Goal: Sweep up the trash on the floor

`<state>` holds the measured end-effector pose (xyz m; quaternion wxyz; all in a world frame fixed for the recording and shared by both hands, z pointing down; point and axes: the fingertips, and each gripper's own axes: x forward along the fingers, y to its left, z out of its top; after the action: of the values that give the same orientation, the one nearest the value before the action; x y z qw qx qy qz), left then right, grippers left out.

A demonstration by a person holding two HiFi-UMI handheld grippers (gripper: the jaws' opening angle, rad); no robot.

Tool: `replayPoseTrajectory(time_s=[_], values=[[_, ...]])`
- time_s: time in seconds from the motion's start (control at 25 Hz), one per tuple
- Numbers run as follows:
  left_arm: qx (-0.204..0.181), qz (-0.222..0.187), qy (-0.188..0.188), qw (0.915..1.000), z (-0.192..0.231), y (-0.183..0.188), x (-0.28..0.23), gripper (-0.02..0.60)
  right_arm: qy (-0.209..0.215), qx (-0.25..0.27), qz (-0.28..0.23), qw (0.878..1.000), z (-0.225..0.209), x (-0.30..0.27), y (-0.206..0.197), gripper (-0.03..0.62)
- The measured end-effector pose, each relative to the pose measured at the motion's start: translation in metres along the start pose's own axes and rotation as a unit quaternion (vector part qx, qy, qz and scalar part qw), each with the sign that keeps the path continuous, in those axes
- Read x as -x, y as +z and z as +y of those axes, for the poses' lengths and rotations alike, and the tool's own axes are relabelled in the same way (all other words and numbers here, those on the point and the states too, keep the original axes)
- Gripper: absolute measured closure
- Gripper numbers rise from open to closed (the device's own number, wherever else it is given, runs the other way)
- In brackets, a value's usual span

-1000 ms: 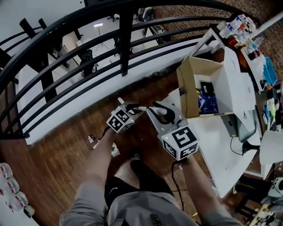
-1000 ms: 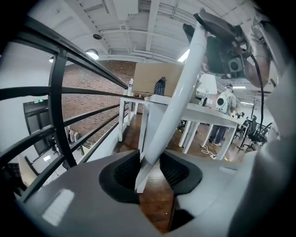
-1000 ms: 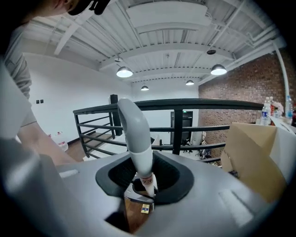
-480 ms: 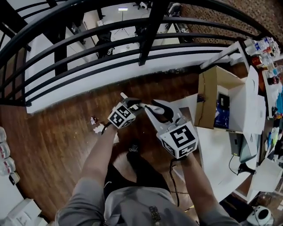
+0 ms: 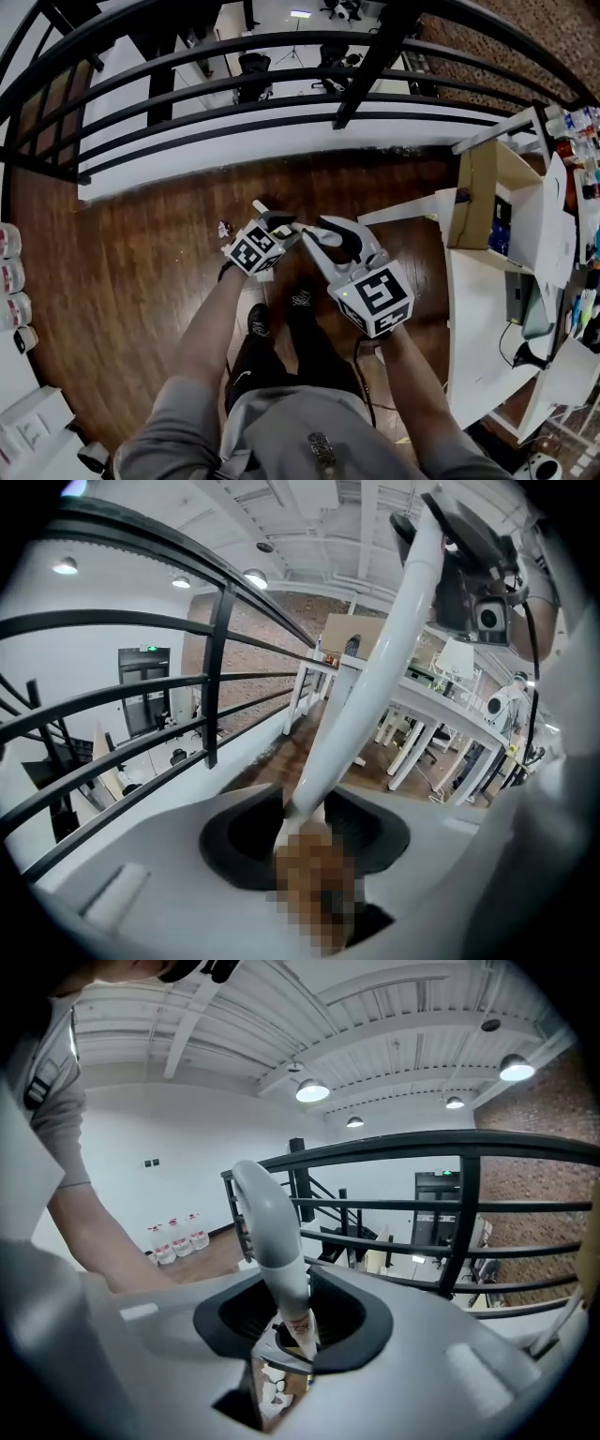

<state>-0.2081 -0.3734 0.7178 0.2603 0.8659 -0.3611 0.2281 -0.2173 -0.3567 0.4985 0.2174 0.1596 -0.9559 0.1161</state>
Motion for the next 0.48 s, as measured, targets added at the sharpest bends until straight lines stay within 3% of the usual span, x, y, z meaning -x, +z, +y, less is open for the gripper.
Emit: replayPoseTrajectory(time_s=[0.16,0.48], values=[[0.004,0.000,0.008,1.0000,-0.006,-0.029,0.040,0.442,0.008,0.009,0.002,1.000,0.049,-0.013,0.002,0.494],[-0.009,0.002,0.000,1.0000,-0.025,-0.064,0.090,0.443,-0.021,0.001,0.002,1.000,0.110,-0.013,0.000,0.496]])
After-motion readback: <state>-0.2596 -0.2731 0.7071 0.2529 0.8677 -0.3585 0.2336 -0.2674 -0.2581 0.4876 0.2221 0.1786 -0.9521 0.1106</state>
